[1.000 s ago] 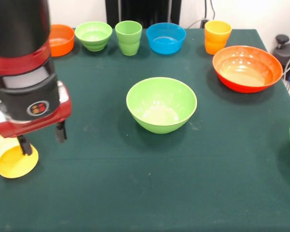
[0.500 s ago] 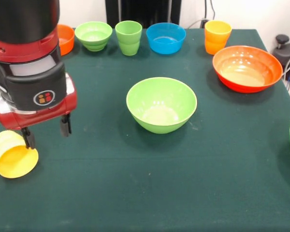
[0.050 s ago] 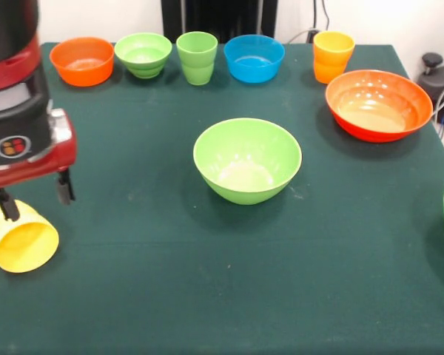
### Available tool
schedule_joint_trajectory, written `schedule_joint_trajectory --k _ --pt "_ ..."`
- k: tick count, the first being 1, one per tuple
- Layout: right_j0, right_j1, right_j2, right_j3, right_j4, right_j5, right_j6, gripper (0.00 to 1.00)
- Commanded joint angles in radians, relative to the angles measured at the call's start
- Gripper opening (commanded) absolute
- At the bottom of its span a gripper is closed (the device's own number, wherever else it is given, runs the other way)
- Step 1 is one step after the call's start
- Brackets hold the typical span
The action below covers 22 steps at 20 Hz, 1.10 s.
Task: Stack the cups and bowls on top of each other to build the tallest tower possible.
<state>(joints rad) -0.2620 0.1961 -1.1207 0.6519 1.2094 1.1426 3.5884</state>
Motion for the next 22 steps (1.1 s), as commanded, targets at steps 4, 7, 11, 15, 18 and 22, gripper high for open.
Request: schedule_joint_trajectory --k 4,7,11,15,18,22 --pt "0.006 0.029 0.121 0.025 -0.050 -0.017 0.159 1.00" --pt "0.010 0.030 0.122 0.032 -0.051 -0.023 0.162 1.00" --pt "0.019 0.025 0.134 0.061 -0.054 -0.037 0.149 1.00" --pt "0.013 0.027 0.142 0.060 -0.055 -0.041 0.139 1.00" --pt "0.015 0.019 0.161 0.085 -0.058 -0.058 0.112 1.00" --pt "0.010 0.005 0.175 0.111 -0.068 -0.064 0.079 1.00"
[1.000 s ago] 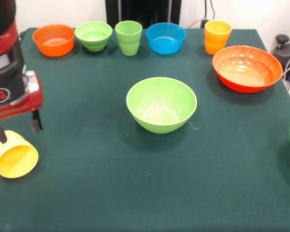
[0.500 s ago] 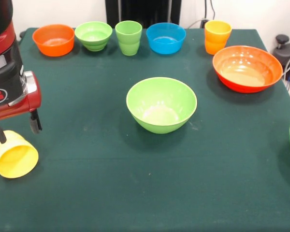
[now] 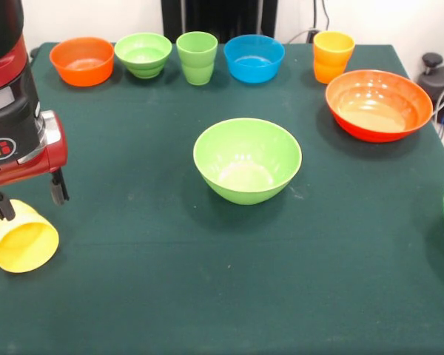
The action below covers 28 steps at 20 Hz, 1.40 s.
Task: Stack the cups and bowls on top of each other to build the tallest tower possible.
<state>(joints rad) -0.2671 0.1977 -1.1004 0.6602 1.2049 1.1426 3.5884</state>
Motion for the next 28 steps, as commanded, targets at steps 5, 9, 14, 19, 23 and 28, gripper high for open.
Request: schedule_joint_trajectory --k 5,9,14,19,23,28 --pt "0.005 -0.006 0.153 0.100 -0.072 -0.053 0.066 1.00" --pt "0.006 -0.015 0.165 0.116 -0.076 -0.063 0.045 1.00" --pt "0.003 -0.018 0.168 0.119 -0.080 -0.068 0.041 1.00" --pt "-0.001 -0.017 0.170 0.116 -0.085 -0.073 0.037 1.00" --pt "-0.002 -0.017 0.172 0.117 -0.091 -0.080 0.031 1.00" --pt "-0.010 -0.016 0.173 0.111 -0.101 -0.080 0.020 1.00"
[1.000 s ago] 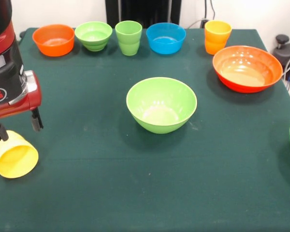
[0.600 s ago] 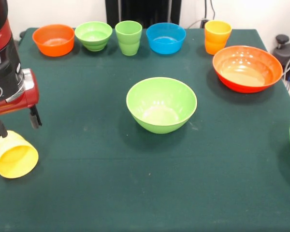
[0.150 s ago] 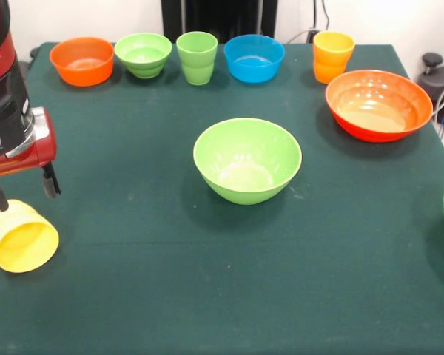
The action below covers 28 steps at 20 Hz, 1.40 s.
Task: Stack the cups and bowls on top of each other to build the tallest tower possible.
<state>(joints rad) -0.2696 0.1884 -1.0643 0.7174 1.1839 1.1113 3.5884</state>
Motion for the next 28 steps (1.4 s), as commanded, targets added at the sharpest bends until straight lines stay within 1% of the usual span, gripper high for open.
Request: schedule_joint_trajectory --k 1,4,8,14,18,23,25,28 --pt "-0.008 -0.007 0.137 0.054 -0.082 -0.048 0.019 1.00" --pt "-0.019 -0.002 0.137 0.039 -0.090 -0.045 0.010 1.00" --pt "-0.014 -0.013 0.165 0.058 -0.100 -0.067 -0.027 1.00" --pt "-0.009 -0.016 0.188 0.080 -0.110 -0.098 -0.048 1.00" --pt "-0.001 -0.014 0.215 0.101 -0.114 -0.136 -0.054 1.00" --pt "-0.011 -0.012 0.244 0.117 -0.125 -0.173 -0.085 1.00" --pt "-0.012 -0.020 0.253 0.131 -0.131 -0.180 -0.095 1.00" --pt "-0.022 -0.025 0.259 0.124 -0.142 -0.170 -0.090 1.00"
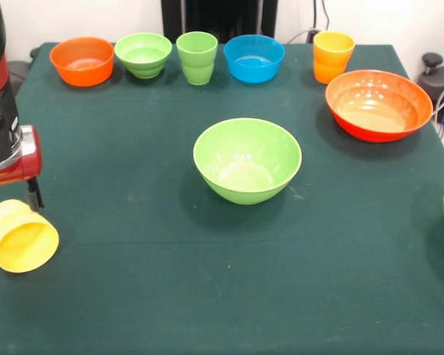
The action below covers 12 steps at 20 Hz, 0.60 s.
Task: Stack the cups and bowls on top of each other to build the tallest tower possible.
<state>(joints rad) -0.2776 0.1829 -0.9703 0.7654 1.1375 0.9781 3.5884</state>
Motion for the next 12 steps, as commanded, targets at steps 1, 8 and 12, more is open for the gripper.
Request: schedule_joint_trajectory --k 1,8,12 --pt "-0.013 -0.022 0.168 0.079 -0.099 -0.038 -0.089 1.00" --pt "-0.034 -0.017 0.190 0.051 -0.128 -0.043 -0.078 1.00" --pt "-0.035 -0.016 0.195 0.038 -0.140 -0.039 -0.061 1.00"
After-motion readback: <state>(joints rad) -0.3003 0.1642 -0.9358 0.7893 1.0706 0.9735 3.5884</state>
